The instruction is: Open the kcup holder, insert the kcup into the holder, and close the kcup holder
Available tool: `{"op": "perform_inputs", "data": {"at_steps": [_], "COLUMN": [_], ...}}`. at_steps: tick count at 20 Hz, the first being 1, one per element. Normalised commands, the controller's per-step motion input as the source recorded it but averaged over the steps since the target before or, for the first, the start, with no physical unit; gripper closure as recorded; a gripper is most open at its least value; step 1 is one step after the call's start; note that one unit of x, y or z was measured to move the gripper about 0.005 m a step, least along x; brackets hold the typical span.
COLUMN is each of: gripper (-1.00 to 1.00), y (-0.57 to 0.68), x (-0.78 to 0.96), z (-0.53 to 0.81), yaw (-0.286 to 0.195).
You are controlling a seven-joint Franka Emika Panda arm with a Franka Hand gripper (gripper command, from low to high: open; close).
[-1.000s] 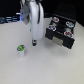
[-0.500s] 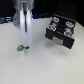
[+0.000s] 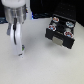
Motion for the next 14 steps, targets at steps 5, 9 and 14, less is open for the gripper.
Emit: {"op": "perform_inputs", "data": {"at_steps": [5,9,14], "gripper": [-1.00,-1.00,1.00], "y": [-0.02,0.00,0.01], "x": [0.03,0.06,0.00], "z": [-0.29,-0.12,0.00], "yaw": [-0.196,-0.186,-0.141]}}
